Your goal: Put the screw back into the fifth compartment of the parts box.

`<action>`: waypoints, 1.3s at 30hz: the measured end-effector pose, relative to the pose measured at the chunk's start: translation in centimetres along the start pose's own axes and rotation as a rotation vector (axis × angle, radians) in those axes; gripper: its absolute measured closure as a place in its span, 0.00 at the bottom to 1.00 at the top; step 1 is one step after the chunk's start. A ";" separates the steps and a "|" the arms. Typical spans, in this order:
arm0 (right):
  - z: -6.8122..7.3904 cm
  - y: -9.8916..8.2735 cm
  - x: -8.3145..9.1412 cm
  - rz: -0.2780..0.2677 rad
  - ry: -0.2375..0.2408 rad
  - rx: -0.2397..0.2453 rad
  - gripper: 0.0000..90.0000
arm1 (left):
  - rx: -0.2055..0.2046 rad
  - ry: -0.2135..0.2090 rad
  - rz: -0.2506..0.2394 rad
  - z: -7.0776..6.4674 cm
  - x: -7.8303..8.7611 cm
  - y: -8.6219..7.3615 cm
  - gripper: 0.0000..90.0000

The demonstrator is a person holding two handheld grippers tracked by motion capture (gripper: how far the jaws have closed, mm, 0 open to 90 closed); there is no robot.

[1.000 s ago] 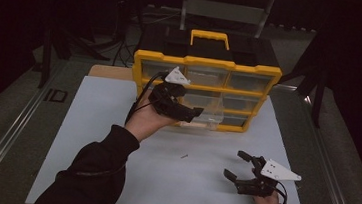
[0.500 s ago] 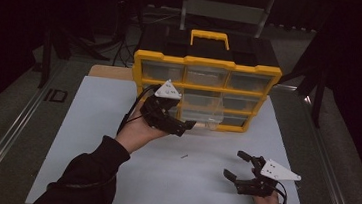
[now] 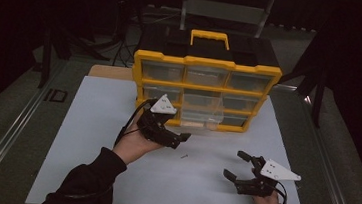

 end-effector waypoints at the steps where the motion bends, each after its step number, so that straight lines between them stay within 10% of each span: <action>1: 0.0 0.0 0.0 0.000 0.000 0.000 0.16 | -0.007 -0.004 0.002 0.0 -0.2 -0.3 0.20; 39: 0.0 0.0 0.0 0.002 0.002 0.001 0.16 | 0.002 -0.061 0.184 1.4 -8.9 -8.0 0.67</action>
Point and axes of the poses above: each handheld gripper's, and its own axes: x roughly backward along the jaws, y roughly out of its top, z roughly to its left, the point moved 4 cm from there along -x, roughly forward along the jaws, and after that the axes turned 14 degrees about -y, right-handed, at the moved point
